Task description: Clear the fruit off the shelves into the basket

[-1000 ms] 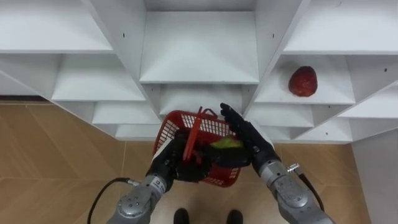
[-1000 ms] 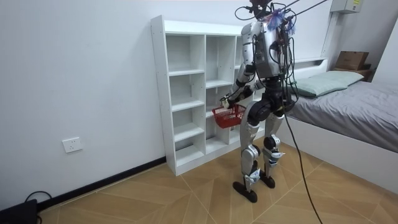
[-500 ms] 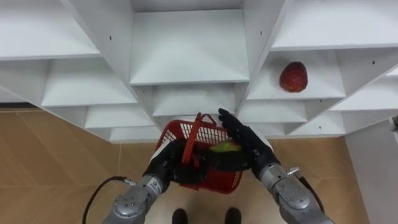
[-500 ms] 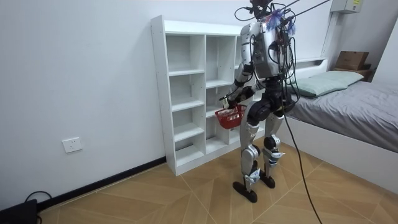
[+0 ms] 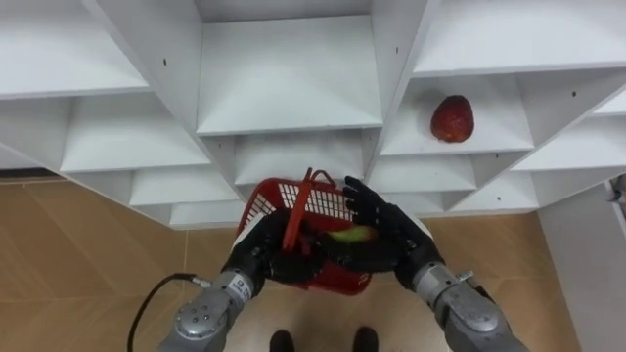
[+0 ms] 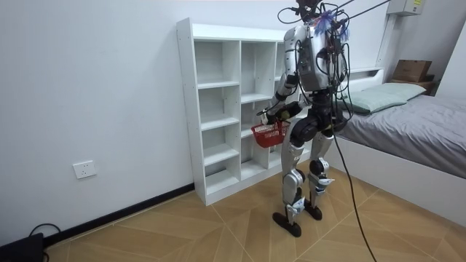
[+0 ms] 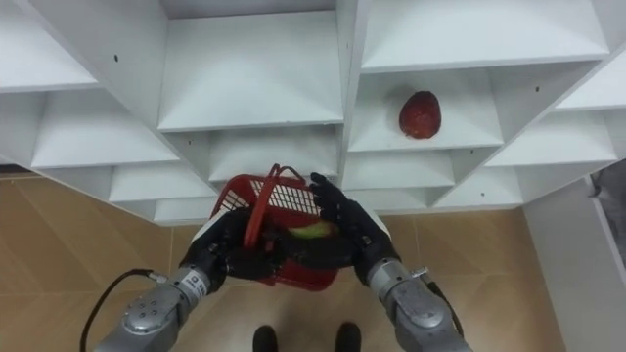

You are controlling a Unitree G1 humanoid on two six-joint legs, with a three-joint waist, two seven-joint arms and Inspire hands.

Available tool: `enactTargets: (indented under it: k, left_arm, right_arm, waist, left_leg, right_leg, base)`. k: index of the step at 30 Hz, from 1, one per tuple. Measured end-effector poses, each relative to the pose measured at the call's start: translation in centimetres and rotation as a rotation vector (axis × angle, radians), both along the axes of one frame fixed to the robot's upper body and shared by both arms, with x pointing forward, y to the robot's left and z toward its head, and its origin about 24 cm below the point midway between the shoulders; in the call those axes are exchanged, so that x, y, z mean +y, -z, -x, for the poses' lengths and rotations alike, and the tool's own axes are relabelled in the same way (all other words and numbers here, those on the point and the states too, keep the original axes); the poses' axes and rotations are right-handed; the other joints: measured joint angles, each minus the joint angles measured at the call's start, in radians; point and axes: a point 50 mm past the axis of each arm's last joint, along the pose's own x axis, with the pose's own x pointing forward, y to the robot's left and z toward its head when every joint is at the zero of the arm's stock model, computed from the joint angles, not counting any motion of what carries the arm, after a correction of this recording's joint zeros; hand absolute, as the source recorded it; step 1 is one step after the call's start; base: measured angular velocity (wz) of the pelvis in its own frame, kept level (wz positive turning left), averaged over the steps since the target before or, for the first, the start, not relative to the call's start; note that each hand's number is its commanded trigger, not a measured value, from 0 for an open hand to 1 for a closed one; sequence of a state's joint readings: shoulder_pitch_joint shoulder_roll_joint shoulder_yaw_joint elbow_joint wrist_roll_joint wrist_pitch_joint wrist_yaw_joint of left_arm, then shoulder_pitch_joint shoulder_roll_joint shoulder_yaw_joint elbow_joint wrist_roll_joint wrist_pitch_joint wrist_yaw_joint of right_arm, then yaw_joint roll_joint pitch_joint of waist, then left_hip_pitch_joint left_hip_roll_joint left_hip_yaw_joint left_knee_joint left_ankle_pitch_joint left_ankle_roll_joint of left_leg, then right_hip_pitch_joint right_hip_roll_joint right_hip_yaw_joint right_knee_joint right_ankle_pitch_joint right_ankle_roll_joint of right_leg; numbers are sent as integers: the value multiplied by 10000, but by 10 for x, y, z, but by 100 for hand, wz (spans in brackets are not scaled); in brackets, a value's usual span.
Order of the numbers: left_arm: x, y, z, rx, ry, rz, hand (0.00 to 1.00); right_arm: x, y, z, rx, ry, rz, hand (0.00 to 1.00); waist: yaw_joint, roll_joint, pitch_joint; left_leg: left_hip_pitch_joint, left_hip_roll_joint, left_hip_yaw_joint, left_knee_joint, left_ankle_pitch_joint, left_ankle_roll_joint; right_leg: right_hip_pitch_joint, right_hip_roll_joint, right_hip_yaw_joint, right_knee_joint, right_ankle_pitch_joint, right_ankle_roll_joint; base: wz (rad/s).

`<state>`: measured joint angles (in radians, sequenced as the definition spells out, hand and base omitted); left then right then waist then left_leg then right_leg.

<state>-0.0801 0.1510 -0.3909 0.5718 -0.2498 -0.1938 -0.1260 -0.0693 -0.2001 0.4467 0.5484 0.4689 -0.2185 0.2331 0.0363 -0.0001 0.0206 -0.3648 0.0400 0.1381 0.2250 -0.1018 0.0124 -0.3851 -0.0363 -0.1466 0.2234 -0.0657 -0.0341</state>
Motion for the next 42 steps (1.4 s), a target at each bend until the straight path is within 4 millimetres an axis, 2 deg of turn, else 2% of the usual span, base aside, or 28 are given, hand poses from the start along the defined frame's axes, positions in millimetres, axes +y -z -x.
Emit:
enactTargets:
  k: [4,13,25,38,42]
  left_arm:
    - [-2,-7,-2,-371,-12,182,100]
    - [-1,-7,-2,-422,49,8,100]
    - [-1,-7,-1,-407,-22,-29,100]
    - [-1,-3,3,-214,-196,132,100]
    - [1,-2,5,-135,-229,111,100]
  right_arm:
    - [-3,2,4,331,-193,-804,0]
    - [-3,6,8,1037,-290,-1411,0]
    - [-2,7,7,1067,-317,-1426,0]
    - [-2,2,3,623,-672,-743,0]
    - [0,-5,-2,119,-843,-241,0]
  waist:
    - [31,-2,1]
    - [-1,-2,7]
    - [-11,-10,50]
    - [-38,-20,54]
    - [-79,-113,105]
  left_leg:
    - [7,0,10,8,0,0]
    - [12,-5,29,7,-2,-2]
    - [21,-4,45,-39,-7,-9]
    - [5,-9,171,-68,-13,-18]
    - [5,-9,217,-40,-12,-17]
  right_leg:
    - [-2,-14,10,9,1,3]
    - [-1,13,53,12,7,4]
    - [-10,15,54,-17,7,5]
    - [-106,18,93,5,6,4]
    - [-154,8,119,77,-4,4]
  base:
    - [0]
    - [0]
    - [0]
    - [-2]
    - [-1]
